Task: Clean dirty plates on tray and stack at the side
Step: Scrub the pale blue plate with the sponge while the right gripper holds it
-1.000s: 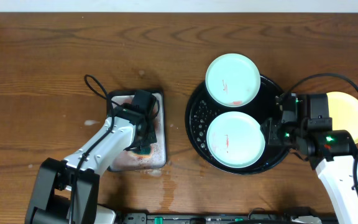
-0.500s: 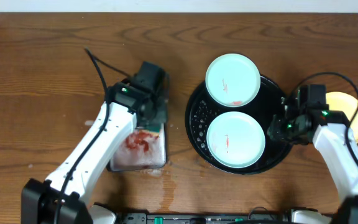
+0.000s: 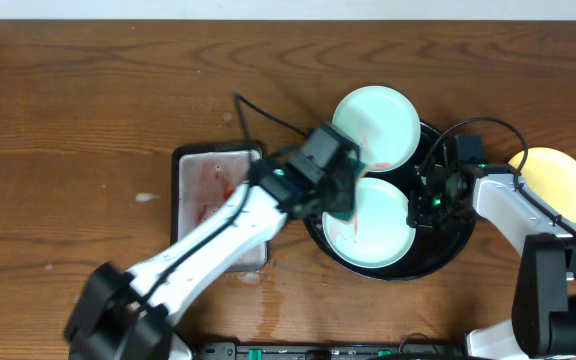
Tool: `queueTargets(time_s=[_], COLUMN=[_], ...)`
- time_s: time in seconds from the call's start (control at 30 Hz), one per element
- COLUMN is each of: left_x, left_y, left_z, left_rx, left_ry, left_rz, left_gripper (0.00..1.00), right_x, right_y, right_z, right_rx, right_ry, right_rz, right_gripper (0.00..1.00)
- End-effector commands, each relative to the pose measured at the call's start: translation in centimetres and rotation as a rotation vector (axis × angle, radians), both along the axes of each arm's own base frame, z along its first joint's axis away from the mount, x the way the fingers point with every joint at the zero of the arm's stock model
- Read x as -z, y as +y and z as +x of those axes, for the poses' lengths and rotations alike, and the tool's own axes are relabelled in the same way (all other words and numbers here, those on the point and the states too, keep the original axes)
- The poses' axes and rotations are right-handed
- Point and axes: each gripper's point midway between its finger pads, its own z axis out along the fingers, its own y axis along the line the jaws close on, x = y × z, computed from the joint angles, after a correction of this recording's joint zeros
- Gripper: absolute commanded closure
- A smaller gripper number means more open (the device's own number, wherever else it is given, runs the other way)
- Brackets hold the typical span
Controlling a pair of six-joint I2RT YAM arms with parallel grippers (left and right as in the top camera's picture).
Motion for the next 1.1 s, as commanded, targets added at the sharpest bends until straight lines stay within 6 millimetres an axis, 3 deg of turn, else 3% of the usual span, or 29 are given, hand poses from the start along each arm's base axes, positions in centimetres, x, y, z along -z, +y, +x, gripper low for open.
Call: queueTargets(time_s=[0.0,0.23,0.33,0.4,0.5,0.63,0.73,0.87,1.07], left_x=[3.1,8.3,10.6,12.2,13.5,12.6,11.2,11.7,11.9], left_y=[-2.2,-5.9,-5.3,-3.6,0.7,6.5,7.9,5.5,-4.3], left_z=[-1.2,-2.1,-1.8,-1.5,-0.7,0.2,0.5,0.3,-1.3], left_rx=[-0.034,-0.001,-0.017,-0.04,-0.115,-0.185,-0.193,-0.176,-0.027], left_ry=[0.111,0.203,0.216,0.204,0.144,0.041,0.018,0.062,0.24], left_rz=[-0.001,-0.026,0.028,0.115,0.324,0.605,0.693,0.578,0.115], left_gripper=[0.93,0.93,0.93,0.93,0.93,0.93,0.93,0.92,0.92], right_x=[0.6,0.7,0.7,0.7,0.7,0.7,0.7,0.7,0.7], right_y=[-0.4,-0.5,-0.5,-0.6,-0.6,-0.6,-0.6,-0.6,-0.6], right_z=[-0.1,-0.1,-0.1,-0.2,-0.3,-0.4,-0.4,-0.4,-0.4], right_rx=[0.012,0.012,0.012,0.012,0.011,0.011,0.011,0.011,0.011], right_ry=[0.016,0.015,0.015,0.018,0.024,0.026,0.026,0.027,0.026], right_rz=[-0.06,-0.068,-0.068,-0.068,-0.069,-0.069,-0.069,-0.069,-0.069], right_gripper=[0.99,0.99,0.99,0.99,0.99,0.99,0.99,0.99,0.99])
